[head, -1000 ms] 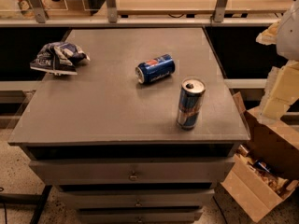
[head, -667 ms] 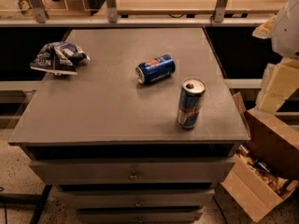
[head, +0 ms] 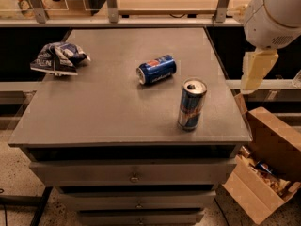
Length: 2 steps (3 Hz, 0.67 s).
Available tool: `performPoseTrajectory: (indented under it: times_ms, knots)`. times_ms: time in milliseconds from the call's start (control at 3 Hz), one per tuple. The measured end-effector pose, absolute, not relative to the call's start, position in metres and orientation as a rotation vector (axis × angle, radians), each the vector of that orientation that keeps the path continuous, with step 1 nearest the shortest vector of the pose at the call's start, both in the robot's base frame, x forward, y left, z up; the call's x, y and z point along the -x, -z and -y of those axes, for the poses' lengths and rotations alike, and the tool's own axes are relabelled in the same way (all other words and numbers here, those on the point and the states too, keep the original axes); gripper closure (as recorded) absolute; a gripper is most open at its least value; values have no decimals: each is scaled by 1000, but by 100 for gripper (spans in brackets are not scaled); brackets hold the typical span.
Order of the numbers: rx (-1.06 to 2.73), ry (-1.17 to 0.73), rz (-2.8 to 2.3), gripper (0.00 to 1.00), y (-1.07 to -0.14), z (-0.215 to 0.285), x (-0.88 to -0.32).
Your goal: Place pepsi can upright
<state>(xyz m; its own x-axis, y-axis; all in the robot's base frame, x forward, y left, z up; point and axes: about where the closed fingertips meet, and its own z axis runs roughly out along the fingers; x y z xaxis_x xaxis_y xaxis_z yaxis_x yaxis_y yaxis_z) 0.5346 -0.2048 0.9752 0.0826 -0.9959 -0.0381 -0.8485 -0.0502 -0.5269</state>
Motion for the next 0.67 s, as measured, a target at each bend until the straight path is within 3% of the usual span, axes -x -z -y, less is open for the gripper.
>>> performPoseTrajectory:
  times_ms: [667]
  knots:
    - [2142,560,-1551,0,-969,173,-611]
